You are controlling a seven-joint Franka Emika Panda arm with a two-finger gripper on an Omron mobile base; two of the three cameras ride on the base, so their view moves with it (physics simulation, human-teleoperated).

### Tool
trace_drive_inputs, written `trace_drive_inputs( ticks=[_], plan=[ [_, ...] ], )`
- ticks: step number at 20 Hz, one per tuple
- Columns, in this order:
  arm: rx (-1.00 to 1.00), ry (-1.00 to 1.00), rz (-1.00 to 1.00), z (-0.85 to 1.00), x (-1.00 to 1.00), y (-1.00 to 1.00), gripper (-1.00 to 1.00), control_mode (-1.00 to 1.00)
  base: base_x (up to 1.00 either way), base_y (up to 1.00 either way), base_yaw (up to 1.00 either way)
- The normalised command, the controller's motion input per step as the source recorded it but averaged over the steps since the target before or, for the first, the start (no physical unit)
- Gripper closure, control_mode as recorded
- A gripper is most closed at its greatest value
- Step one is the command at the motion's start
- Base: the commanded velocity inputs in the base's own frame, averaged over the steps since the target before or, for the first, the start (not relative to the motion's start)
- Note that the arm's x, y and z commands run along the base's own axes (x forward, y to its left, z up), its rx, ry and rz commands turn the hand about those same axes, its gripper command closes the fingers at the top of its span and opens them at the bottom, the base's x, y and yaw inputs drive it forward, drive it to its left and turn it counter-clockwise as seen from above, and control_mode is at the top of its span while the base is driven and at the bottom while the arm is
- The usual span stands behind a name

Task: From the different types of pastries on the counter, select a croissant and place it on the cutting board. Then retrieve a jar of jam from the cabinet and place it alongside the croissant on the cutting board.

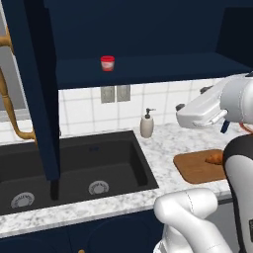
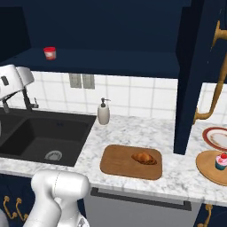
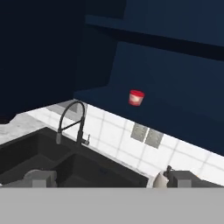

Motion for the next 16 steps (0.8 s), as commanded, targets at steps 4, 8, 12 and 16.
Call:
trace_drive_inputs(
  ticks=[4,8,12,16],
  plan=[
    [0.0,-0.14,0.0,0.4,0.17,0.0,-1.0,-1.0,0.0,0.0,0.0],
    [0.0,-0.13,0.0,0.32,0.24,0.0,-1.0,-1.0,0.0,0.0,0.0],
    [0.01,-0.04,0.0,0.02,0.04,0.0,-1.0,-1.0,0.0,0.0,0.0],
    [0.04,0.0,0.0,0.0,0.23,-0.12,-1.0,-1.0,0.0,0.0,0.0]
  ],
)
